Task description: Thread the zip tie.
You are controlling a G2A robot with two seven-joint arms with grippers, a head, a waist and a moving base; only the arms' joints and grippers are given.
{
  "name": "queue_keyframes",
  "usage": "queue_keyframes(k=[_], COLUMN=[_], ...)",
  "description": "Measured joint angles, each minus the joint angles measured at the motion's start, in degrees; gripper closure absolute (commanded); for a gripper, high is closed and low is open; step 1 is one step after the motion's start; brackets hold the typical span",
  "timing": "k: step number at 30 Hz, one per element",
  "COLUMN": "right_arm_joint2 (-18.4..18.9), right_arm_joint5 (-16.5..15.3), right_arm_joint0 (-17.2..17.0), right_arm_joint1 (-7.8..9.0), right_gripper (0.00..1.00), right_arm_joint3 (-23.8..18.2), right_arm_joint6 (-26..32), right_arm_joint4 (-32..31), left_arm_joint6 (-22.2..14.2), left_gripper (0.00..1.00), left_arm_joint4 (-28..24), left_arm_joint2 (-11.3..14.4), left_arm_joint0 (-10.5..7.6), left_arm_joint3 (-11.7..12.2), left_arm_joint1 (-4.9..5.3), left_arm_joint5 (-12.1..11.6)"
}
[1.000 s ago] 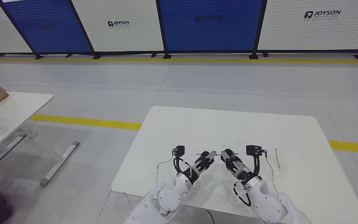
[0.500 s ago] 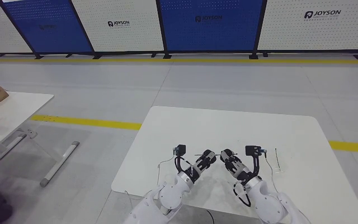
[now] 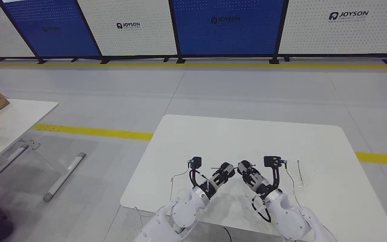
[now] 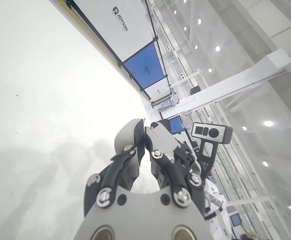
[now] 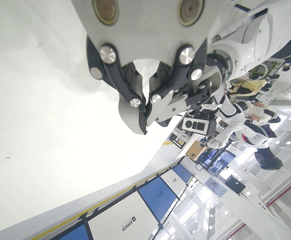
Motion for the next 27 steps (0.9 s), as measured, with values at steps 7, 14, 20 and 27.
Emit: queue_keyframes(k=[7,14,20,27], right_arm_joint2=[0.4,1.5,2.7,3.3], right_arm_joint5=[-1.2,-2.1,-2.3,-2.0], right_arm_joint0=[0.1,-0.7,-1.6,-2.0], right_arm_joint1=[0.02,0.22,0.41,0.45], right_gripper=[0.00,0.00,0.82,1.00], right_arm_joint3=[0.2,-0.2,-0.3,-0.9], right_arm_joint6=[1.6,1.5,0.5,0.0], right_arm_joint4=[1.2,1.2,0.8,0.6], left_arm_joint6=[1.8,2.5,2.9,2.6], left_gripper=[1.00,1.00,1.00,1.00], left_arm_joint4=[0.9,0.0,-0.4,-0.3], left_arm_joint2=[0.3,0.9,1.1,1.2], left_arm_joint0=[-0.15,-0.94,-1.37,-1.45], left_arm_joint3=[0.1,0.9,1.2,1.0], left_arm_joint1=[-0.08,-0.34,-0.47,-0.46], left_arm_joint5=[0.6,1.3,1.5,1.6])
